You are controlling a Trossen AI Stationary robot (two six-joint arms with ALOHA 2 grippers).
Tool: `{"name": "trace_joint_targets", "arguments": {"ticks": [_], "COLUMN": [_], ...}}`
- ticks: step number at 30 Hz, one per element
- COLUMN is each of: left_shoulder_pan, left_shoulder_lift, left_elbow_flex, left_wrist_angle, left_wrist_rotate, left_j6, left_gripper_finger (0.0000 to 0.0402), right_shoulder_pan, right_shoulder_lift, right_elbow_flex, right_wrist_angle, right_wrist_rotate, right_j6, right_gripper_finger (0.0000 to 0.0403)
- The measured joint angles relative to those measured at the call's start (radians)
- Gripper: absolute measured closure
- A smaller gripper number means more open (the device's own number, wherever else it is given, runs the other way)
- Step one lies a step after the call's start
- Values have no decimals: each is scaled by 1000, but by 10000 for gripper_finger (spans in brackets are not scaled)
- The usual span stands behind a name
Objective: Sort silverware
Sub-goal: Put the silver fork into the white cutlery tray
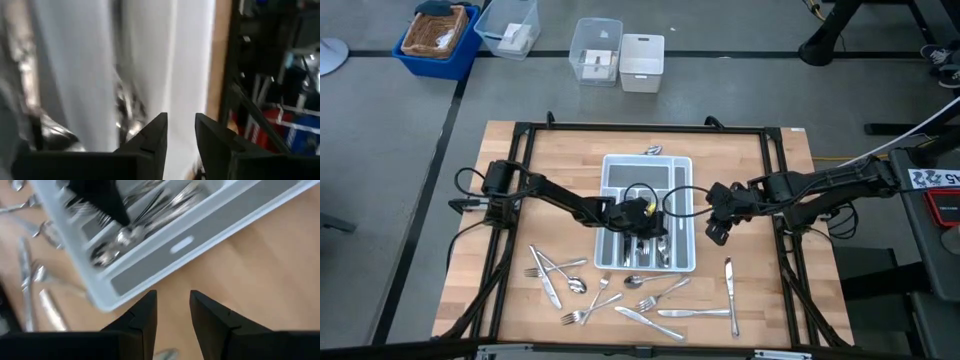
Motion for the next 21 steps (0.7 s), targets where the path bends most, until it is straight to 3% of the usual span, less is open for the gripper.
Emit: {"name": "trace_joint_targets", "arguments": {"ticks": [6,12,17,21], "left_shoulder_pan": [16,20,15,-11], "left_shoulder_lift": [-42,-150,-262,-356], "left_elbow_flex": [0,0,0,0], "left_wrist_angle": [69,49,6,-130], "left_wrist_rotate": [97,141,209,230], "left_j6": [112,332,510,641], "left_gripper_finger": [326,327,327,327], "right_shoulder_pan": [1,43,140,226], "right_shoulder_lift": [0,0,17,73], "right_elbow_flex": [0,0,0,0], "right_wrist_angle": [-4,33,172,350], "right_wrist_rotate": [-42,-35,2,53], "right_j6": [61,81,62,-72], "right_gripper_finger": [283,283,283,283]}}
